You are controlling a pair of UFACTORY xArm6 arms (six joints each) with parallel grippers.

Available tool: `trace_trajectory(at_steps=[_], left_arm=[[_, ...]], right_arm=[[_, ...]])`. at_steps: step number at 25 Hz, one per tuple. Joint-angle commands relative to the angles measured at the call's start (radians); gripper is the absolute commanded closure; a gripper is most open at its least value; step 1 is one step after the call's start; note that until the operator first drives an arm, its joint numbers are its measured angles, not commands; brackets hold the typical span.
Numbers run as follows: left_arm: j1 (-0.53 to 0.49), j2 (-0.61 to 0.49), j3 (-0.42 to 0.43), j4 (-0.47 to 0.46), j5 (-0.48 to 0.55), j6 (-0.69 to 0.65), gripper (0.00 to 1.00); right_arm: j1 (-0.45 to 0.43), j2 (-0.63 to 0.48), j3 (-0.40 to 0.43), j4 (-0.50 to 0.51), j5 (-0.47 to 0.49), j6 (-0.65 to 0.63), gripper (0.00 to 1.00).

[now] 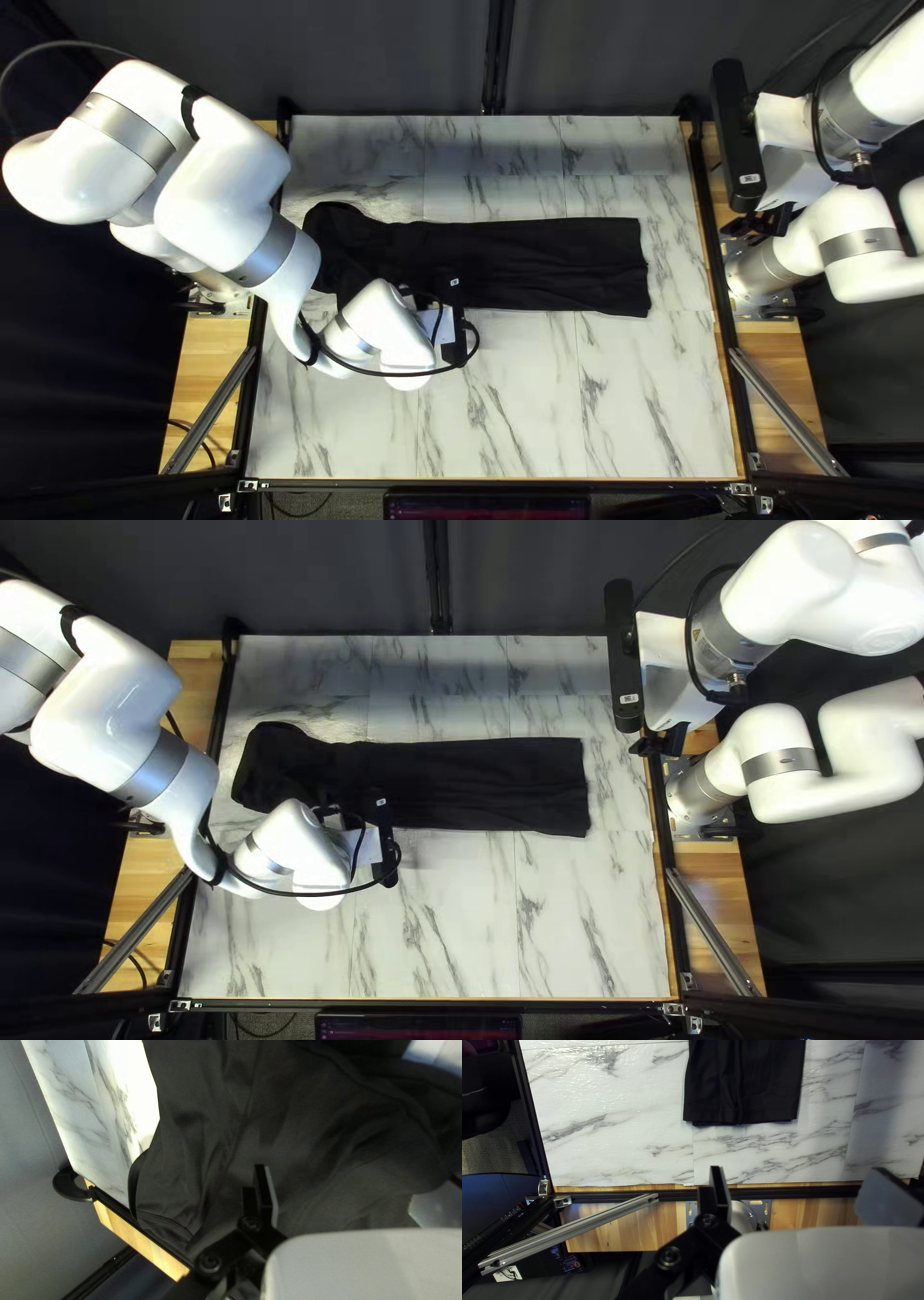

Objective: Fold t-shirt

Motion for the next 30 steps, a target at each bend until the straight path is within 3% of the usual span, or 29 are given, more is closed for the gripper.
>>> trace_trajectory(at_steps=[1, 4, 27, 30], left_arm=[[0.004, -0.001, -0.003, 0.008, -0.003, 0.002, 0.12], [0.01, -0.007, 0.004, 0.013, -0.012, 0.004, 0.17], [0.016, -0.057, 0.026, 0.033, 0.005, 0.008, 0.22], [0.018, -0.045, 0.025, 0.035, -0.007, 0.005, 0.27]], right_arm=[[0.0, 0.0, 0.0, 0.0, 0.0, 0.0, 0.0], [0.0, 0.0, 0.0, 0.0, 0.0, 0.0, 0.0], [0.0, 0.0, 0.0, 0.0, 0.0, 0.0, 0.0], [0.0, 0.0, 0.0, 0.0, 0.0, 0.0, 0.0]])
